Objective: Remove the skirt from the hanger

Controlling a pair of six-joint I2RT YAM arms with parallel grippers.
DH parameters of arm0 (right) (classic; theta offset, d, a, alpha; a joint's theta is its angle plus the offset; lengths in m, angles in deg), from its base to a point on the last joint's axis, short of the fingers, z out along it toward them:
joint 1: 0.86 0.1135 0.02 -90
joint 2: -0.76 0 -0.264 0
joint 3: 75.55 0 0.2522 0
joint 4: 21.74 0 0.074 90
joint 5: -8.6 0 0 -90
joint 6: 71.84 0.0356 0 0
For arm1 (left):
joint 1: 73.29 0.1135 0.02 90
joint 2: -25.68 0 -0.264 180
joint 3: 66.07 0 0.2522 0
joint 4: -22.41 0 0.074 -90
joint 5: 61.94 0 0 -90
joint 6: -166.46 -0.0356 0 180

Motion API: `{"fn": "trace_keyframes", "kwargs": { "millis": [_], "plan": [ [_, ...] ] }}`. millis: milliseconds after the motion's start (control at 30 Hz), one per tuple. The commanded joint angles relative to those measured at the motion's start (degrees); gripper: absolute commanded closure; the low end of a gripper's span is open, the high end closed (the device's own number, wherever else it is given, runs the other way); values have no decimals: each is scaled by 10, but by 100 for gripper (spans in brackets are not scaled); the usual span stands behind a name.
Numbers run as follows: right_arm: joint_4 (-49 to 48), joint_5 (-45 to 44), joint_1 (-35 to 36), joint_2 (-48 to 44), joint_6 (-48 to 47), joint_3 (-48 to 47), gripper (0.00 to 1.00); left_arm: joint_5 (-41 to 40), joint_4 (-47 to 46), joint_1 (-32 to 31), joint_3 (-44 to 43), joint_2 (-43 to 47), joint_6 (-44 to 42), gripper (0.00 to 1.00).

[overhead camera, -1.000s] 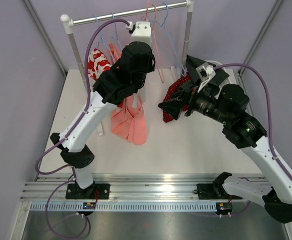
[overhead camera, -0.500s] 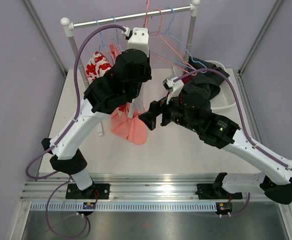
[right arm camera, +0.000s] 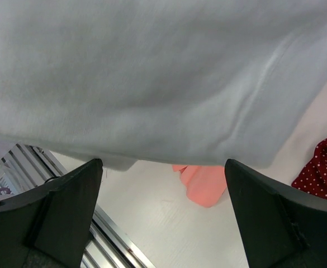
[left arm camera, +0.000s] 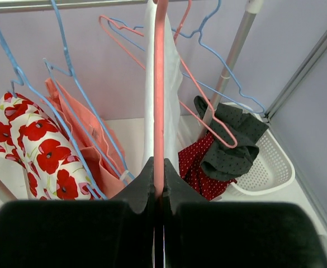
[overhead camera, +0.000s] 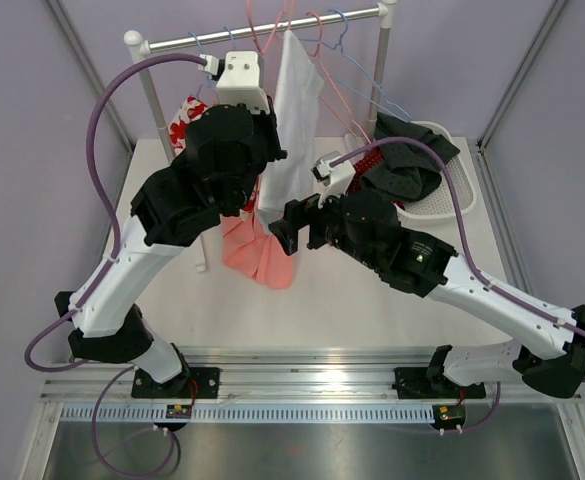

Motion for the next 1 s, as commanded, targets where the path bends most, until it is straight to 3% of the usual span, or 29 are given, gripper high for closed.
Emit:
{"fn": "trace_keyframes", "kwargs": {
  "millis": [0, 600, 733, 767, 967],
  "plan": [
    [-38, -11, 15, 10, 0, 0, 2, -20, -71, -3, -14, 18, 4, 100],
    [-60, -122, 28, 14, -32, 1, 6, -23, -67, -21, -4, 31, 9, 100],
    [-90, -153, 28, 27, -50, -7, 15, -31, -69, -32, 0, 33, 9, 100],
    [-95, -157, 27, 33, -54, -11, 26, -32, -68, -35, 3, 34, 9, 100],
    [-119, -167, 28, 54, -63, -20, 46, -40, -73, -43, 20, 44, 10, 100]
  ]
}}
